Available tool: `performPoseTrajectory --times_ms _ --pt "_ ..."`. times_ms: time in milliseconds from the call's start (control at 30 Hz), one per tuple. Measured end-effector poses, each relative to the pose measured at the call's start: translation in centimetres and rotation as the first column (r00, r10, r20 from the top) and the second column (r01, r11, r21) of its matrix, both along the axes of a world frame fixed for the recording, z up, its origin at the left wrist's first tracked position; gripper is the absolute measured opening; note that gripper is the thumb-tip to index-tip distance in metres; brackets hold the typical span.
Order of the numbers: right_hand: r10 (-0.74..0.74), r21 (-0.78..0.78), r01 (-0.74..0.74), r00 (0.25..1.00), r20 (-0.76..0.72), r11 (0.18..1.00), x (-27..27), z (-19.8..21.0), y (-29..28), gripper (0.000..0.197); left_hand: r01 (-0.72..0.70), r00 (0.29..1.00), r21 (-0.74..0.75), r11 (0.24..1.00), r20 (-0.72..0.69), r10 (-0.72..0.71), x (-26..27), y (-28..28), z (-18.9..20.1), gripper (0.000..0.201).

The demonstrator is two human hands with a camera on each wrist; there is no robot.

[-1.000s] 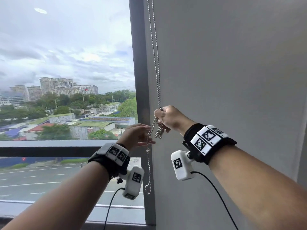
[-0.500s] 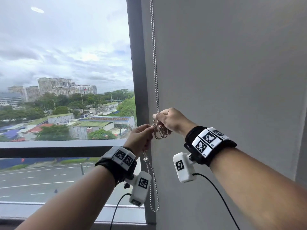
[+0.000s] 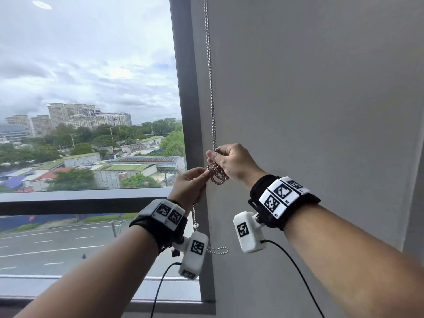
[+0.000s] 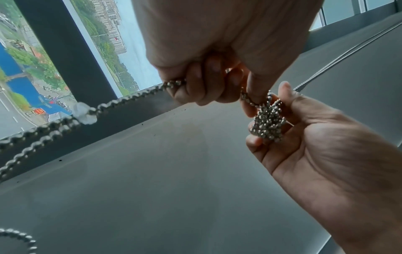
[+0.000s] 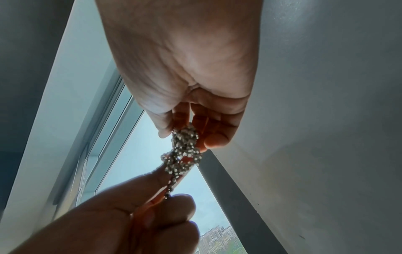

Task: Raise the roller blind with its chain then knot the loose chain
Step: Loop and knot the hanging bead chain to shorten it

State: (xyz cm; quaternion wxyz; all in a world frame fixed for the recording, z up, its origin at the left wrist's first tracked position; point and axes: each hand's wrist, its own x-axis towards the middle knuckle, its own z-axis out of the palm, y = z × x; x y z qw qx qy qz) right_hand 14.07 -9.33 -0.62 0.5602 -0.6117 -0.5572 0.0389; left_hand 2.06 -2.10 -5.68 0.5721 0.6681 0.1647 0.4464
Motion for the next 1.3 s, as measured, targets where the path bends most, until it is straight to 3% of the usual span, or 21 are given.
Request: performPoseTrajectory --times_ms 233,433,633,833,1300 --pt "0.023 0.009 -0.023 1.0 -0.006 1.0 -0.2 -2.2 -0.3 0.026 0.071 0.997 -0.133 0.989 0.011 -0.07 0.3 -0.5 -1.3 0.021" --pt "0.164 0.054 -0.157 0.973 -0.164 0.986 -0.7 -3.2 -0.9 0.009 0.035 0.999 -0.057 0.998 0.004 -0.035 0.4 -1.2 -2.4 0.025" --pt "0.249 0.077 -0.238 0.943 -0.221 0.968 -1.2 -3.9 -1.1 0.021 0.064 0.997 -0.025 0.998 0.036 -0.063 0.4 -2.0 -3.7 0.03" --pt "0.195 0.093 -0.183 0.971 -0.139 0.979 -1.2 -4.3 -0.7 0.018 0.049 0.999 -0.067 0.997 0.024 -0.047 0.2 -2.3 -4.1 0.031" --pt "0.125 0.108 -0.114 0.987 -0.1 0.988 -1.4 -4.7 -1.0 0.023 -0.004 0.996 -0.112 0.994 -0.092 -0.007 0.2 -3.3 -2.8 0.029"
